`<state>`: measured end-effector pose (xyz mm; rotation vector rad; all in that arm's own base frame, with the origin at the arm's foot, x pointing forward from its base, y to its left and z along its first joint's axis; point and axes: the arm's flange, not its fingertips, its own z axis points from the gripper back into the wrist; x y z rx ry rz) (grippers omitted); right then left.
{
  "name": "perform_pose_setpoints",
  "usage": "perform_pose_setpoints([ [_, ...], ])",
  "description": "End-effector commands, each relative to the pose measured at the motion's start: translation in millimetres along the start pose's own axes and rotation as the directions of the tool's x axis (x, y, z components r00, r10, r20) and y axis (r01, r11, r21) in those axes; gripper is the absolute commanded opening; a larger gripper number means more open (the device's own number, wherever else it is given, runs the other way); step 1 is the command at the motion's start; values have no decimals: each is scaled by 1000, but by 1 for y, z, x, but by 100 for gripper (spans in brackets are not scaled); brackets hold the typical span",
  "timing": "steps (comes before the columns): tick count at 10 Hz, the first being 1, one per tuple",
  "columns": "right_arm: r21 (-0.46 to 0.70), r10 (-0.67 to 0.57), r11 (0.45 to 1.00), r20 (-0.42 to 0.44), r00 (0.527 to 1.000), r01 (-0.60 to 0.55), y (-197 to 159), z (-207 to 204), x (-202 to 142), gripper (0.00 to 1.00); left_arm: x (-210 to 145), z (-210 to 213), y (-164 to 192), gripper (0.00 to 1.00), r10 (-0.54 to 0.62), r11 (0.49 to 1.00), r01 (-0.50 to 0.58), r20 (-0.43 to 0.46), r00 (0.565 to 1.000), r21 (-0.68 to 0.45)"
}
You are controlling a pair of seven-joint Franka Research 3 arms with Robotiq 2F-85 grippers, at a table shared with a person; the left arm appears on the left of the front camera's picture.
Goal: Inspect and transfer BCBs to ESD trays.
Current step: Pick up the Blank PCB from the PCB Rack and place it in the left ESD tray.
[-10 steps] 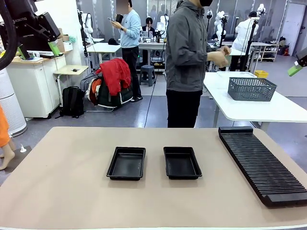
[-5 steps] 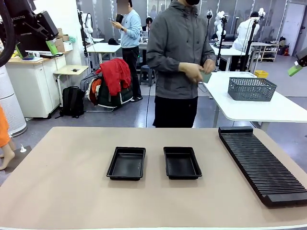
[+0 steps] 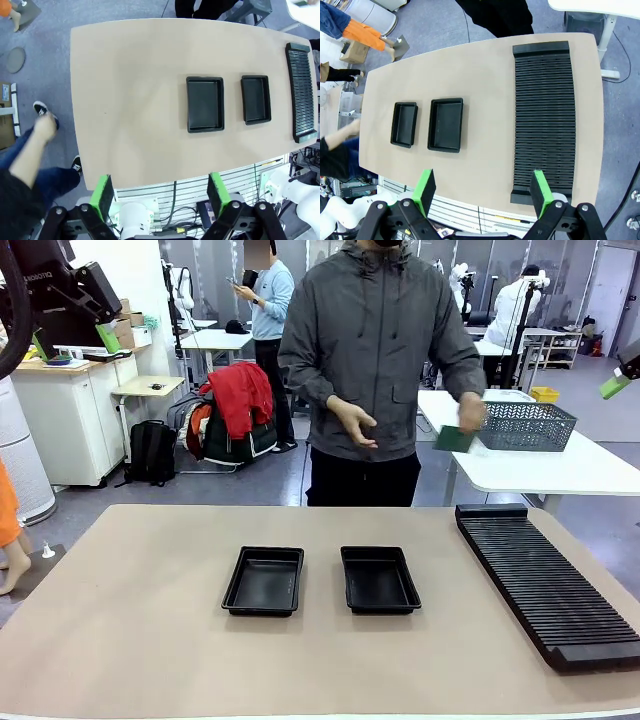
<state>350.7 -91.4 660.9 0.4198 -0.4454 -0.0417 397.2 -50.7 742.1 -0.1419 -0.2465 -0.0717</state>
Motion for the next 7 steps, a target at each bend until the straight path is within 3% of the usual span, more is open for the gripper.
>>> perform_pose_setpoints([
  [1,-1,1,1000,13,1000,-1,0,-1,-1,100,-1,-1,0,100,1,1000,-1,1,1000,0],
  [7,-1,1,1000,13,1000,-1,0,-1,-1,100,-1,-1,0,100,1,1000,-1,1,1000,0],
])
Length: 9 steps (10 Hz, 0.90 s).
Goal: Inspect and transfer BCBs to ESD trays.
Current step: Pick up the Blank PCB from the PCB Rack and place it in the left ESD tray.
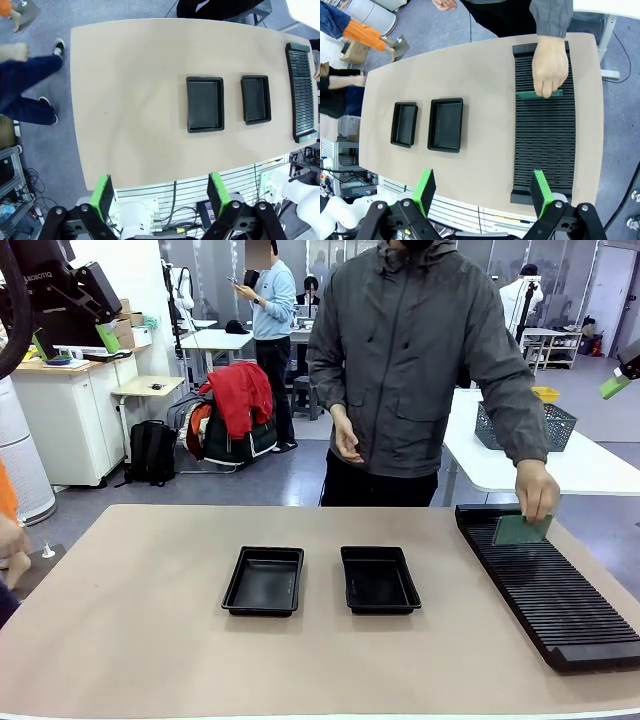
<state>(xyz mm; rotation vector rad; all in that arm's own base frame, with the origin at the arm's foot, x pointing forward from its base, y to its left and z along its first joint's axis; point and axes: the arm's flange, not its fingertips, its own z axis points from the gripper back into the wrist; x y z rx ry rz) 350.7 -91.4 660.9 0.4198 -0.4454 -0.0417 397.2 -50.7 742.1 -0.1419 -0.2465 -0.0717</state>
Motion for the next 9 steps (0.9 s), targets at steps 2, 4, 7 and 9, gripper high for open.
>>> perform_pose_setpoints([
  [2,-1,1,1000,13,1000,-1,0,-1,-1,100,-1,-1,0,100,1,1000,-1,1,1000,0],
  [4,-1,1,1000,13,1000,-1,0,-1,-1,100,0,0,0,100,0,1000,0,0,1000,0],
  [7,-1,1,1000,13,1000,-1,0,-1,-1,100,1,-9,22,100,70,991,-75,-41,997,-114],
  [9,-1,1,1000,13,1000,-1,0,-1,-1,100,6,-20,37,100,89,979,-103,-84,992,-177],
])
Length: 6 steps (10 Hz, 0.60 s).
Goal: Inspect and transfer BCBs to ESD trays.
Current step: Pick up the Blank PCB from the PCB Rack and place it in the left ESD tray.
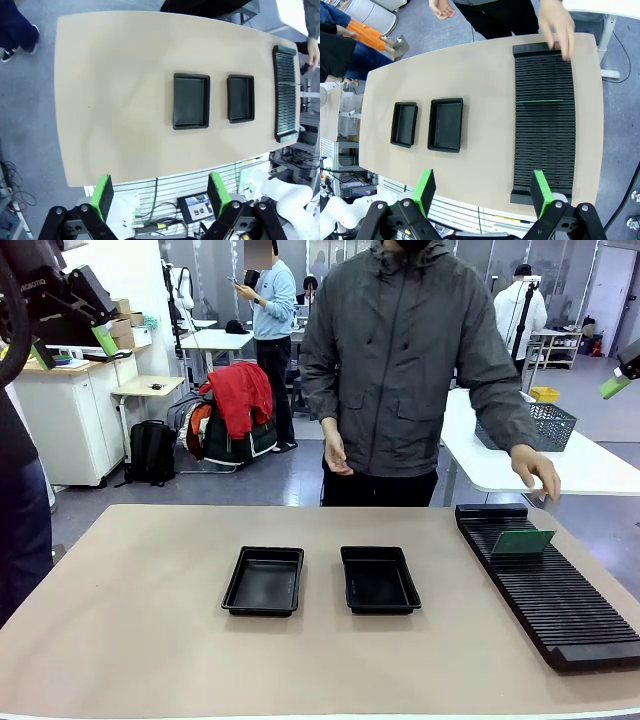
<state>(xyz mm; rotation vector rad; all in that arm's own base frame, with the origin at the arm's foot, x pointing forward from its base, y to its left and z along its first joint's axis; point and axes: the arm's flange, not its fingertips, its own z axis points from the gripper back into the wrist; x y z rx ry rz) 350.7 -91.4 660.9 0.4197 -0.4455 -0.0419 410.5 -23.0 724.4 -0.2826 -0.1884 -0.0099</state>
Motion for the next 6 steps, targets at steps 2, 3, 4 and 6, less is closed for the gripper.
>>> perform_pose_setpoints([
  [2,-1,1,1000,13,1000,-1,0,-1,-1,100,0,-4,13,100,28,995,-30,-25,999,-98],
  [3,-1,1,1000,13,1000,-1,0,-1,-1,100,-1,-3,14,100,25,993,-26,-15,1000,-116],
  [4,-1,1,1000,13,1000,-1,0,-1,-1,100,4,-5,10,100,29,998,-30,-17,999,-53],
  [6,-1,1,1000,13,1000,-1,0,-1,-1,100,4,-5,10,100,29,998,-30,-17,999,-53],
])
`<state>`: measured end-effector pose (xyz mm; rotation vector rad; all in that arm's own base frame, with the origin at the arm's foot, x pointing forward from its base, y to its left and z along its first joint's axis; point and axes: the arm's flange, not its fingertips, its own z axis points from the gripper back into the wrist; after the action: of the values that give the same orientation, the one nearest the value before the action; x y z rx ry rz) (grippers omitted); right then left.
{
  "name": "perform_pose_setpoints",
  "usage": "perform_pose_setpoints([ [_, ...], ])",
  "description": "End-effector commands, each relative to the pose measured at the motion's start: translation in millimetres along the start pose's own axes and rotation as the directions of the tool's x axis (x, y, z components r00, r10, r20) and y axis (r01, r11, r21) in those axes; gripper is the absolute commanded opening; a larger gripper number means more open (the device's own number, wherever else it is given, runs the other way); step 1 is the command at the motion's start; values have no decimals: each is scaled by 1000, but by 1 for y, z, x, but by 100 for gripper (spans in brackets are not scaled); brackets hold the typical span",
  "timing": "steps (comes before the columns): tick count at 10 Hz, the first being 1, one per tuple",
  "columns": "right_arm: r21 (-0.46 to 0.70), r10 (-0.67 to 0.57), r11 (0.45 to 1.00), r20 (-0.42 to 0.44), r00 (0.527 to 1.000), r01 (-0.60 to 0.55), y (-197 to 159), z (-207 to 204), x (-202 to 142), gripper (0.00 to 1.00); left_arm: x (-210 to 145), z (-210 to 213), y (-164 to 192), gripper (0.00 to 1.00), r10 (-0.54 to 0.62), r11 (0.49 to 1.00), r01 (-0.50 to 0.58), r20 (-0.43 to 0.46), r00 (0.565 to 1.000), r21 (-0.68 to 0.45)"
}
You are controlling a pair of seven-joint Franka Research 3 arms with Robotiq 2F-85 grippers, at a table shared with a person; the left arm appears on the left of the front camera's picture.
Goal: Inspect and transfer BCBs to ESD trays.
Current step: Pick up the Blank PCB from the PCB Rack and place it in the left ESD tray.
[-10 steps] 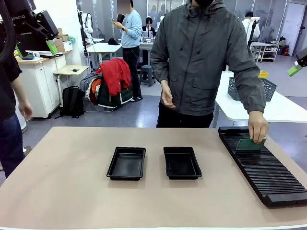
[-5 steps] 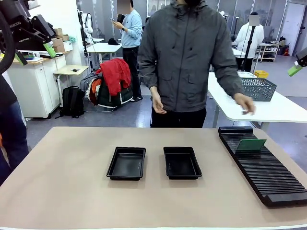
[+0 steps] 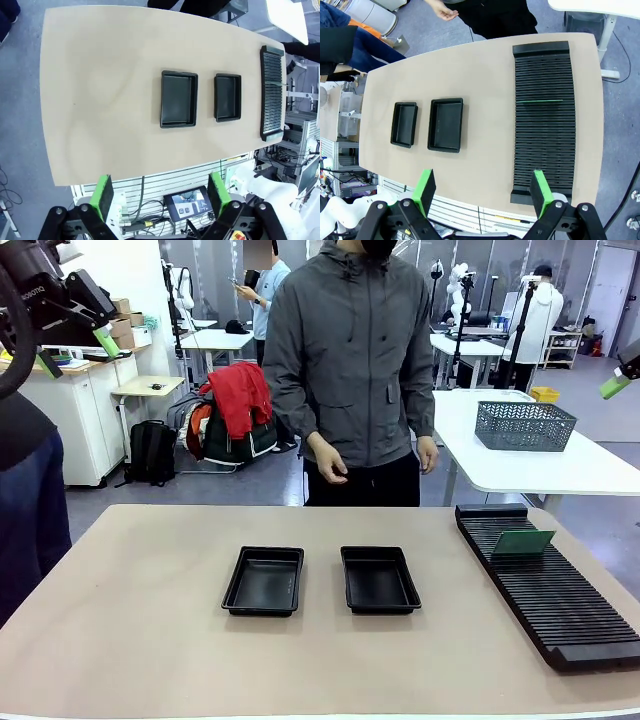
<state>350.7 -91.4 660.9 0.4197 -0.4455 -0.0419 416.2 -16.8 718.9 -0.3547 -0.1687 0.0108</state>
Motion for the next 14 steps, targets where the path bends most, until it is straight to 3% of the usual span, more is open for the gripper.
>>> perform_pose_setpoints([
  [1,-1,1,1000,13,1000,-1,0,-1,-1,100,0,0,2,100,0,1000,0,-1,1000,17],
  [5,0,0,1000,0,1000,0,0,0,0,100,0,0,2,100,0,1000,0,-1,1000,17],
  [9,-78,313,948,29,949,-310,0,-32,-5,100,0,0,2,100,0,1000,0,-1,1000,17],
  [11,-144,488,862,-18,872,-486,3,-52,-8,100,0,0,2,100,0,1000,0,-1,1000,17],
  [14,-173,696,685,-133,706,-708,4,-88,-12,100,0,0,2,100,0,1000,0,-1,1000,17],
])
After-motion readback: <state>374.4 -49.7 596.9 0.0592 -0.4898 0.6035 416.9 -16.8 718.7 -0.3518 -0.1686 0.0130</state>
